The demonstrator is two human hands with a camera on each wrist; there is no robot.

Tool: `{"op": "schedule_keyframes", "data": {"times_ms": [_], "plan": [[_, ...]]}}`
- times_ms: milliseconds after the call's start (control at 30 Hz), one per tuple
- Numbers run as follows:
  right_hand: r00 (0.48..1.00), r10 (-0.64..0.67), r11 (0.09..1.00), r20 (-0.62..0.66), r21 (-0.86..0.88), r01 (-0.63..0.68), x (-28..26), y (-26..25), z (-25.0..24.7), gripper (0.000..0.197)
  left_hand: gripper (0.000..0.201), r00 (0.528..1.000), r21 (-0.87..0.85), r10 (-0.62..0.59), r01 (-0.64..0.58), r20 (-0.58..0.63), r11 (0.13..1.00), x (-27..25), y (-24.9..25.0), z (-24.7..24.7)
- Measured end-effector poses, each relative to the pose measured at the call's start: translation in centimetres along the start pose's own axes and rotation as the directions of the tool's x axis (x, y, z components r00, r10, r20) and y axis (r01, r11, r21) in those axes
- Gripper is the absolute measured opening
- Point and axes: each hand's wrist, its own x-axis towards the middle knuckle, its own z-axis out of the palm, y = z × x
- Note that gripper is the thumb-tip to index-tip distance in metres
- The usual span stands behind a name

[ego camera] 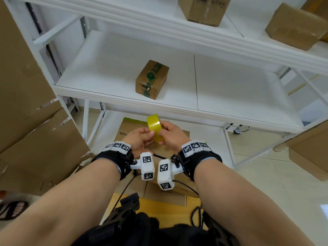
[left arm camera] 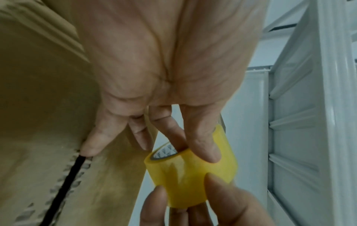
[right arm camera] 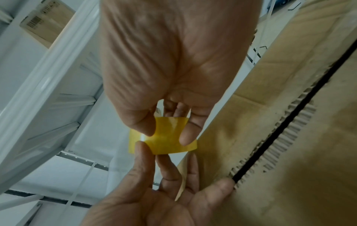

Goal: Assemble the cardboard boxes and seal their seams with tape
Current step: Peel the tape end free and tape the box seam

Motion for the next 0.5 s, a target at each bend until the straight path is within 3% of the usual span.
{"op": "schedule_keyframes", "data": {"times_ms": [167, 300, 500], "plan": [[1.0, 0.011, 1.0, -0.019, -0.023, -0.012, -0.3, -0.1, 0.0, 0.022, 0.002, 0.999, -0.002, -0.035, 0.035, 0.034, 0.999, -0.2, 0.0, -0.4], [0.992, 0.038, 0.999, -0.119, -0.031, -0.042, 0.0, -0.1, 0.2, 0.011, 0.012, 0.999, 0.02, -0.018, 0.019, -0.049, 1.0, -0.1, -0.6, 0.0], [0.983, 0.066, 0.994, -0.169, -0.071, -0.079, 0.2, -0.3, -0.5, 0.022, 0.008, 0.997, 0.071, -0.062, 0.065, -0.056, 0.995, -0.5, -1.0, 0.5]]}}
